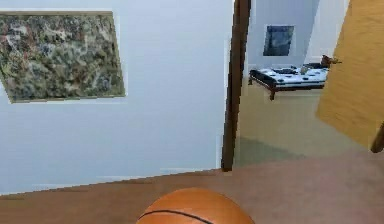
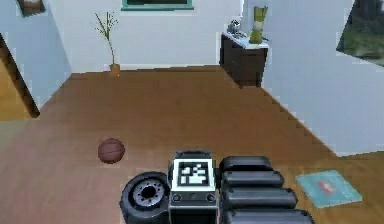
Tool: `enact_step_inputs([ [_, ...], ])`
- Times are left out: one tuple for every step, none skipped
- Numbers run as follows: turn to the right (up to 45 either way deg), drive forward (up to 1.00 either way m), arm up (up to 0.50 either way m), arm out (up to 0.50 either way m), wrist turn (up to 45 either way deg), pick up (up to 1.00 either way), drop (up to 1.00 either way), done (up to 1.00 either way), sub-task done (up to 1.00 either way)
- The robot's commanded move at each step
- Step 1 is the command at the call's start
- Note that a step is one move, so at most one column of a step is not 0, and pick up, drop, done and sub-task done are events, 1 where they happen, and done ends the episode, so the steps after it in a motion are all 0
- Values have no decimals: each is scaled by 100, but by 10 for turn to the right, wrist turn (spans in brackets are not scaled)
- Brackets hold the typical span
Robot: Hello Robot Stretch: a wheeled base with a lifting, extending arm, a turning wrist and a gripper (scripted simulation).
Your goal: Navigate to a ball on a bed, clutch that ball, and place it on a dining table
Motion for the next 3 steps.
enact_step_inputs([
  [450,0,0,0,0,0,0,0,0],
  [450,0,0,0,0,0,0,0,0],
  [120,0,0,0,0,0,0,0,0],
])
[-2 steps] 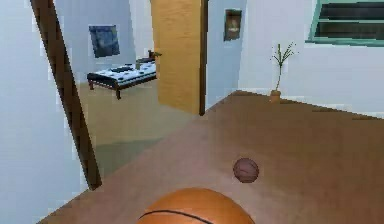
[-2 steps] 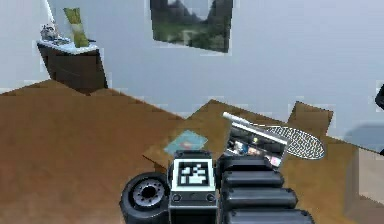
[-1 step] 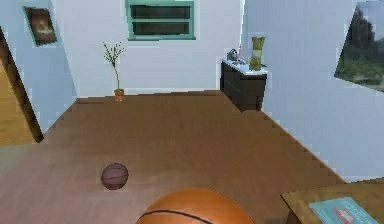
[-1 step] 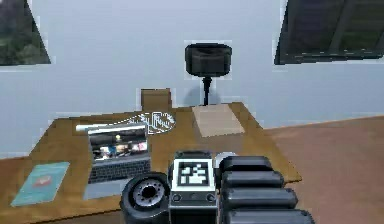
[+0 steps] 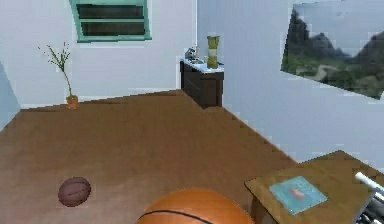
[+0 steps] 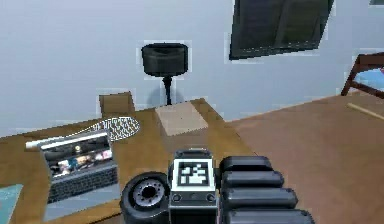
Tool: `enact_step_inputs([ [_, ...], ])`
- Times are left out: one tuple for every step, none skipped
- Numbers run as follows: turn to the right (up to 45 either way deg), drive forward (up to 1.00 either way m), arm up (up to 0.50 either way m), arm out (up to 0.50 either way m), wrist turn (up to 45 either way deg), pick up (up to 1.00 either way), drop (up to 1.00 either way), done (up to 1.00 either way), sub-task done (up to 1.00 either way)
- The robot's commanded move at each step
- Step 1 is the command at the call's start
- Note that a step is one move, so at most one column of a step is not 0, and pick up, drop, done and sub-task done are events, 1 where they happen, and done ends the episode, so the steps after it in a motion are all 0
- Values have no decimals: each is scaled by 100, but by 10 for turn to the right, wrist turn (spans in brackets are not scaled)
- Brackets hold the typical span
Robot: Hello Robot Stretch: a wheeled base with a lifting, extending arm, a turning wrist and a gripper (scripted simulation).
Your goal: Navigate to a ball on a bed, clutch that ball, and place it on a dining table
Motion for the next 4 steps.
enact_step_inputs([
  [0,90,0,0,0,0,0,0,0],
  [270,0,0,0,0,0,0,0,0],
  [0,20,0,0,0,0,0,0,0],
  [390,0,0,0,0,0,0,0,0],
])
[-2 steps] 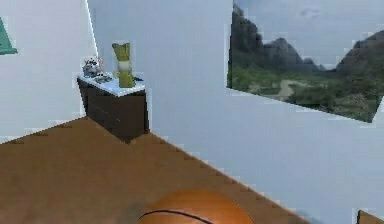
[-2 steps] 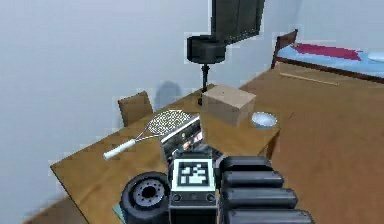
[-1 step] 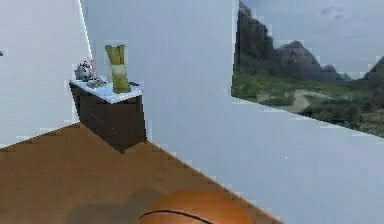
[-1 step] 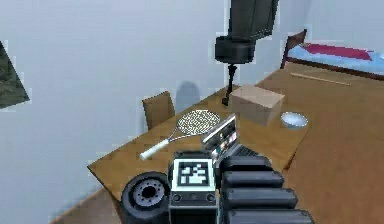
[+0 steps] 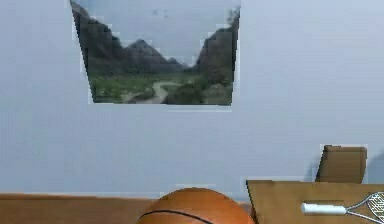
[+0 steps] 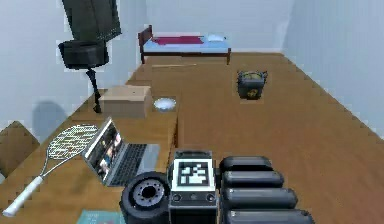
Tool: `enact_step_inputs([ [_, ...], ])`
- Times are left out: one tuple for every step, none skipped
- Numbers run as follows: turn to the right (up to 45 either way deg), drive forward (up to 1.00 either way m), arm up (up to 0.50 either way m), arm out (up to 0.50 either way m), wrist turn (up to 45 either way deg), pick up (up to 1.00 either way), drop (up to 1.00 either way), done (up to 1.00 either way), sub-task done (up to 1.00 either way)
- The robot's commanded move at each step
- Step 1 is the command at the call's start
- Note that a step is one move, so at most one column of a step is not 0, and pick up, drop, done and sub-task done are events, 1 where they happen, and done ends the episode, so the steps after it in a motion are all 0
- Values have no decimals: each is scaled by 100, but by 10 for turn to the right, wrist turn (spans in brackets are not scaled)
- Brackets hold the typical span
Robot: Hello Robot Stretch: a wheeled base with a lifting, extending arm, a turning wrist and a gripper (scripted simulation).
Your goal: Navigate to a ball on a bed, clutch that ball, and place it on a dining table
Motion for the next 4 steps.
enact_step_inputs([
  [0,80,0,0,0,0,0,0,0],
  [-450,0,0,0,0,0,0,0,0],
  [-450,0,0,0,0,0,0,0,0],
  [-450,0,0,0,0,0,0,0,0],
])
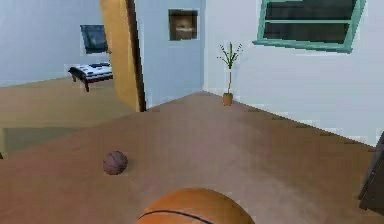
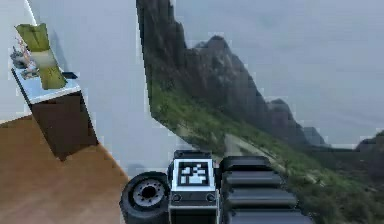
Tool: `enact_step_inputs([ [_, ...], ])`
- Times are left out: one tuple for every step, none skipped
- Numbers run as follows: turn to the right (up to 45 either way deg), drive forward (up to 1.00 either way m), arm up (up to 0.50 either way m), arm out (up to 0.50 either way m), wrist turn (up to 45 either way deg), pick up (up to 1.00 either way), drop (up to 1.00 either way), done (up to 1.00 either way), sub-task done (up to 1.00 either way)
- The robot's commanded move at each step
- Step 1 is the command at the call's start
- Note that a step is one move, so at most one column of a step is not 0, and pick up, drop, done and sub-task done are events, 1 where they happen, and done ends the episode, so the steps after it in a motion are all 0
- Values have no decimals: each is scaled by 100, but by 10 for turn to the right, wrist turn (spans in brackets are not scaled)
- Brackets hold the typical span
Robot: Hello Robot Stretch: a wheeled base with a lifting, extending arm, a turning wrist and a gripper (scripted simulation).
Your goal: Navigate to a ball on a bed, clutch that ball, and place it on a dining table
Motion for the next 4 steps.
enact_step_inputs([
  [-330,0,0,0,0,0,0,0,0],
  [450,0,0,0,0,0,0,0,0],
  [450,0,0,0,0,0,0,0,0],
  [450,0,0,0,0,0,0,0,0],
])
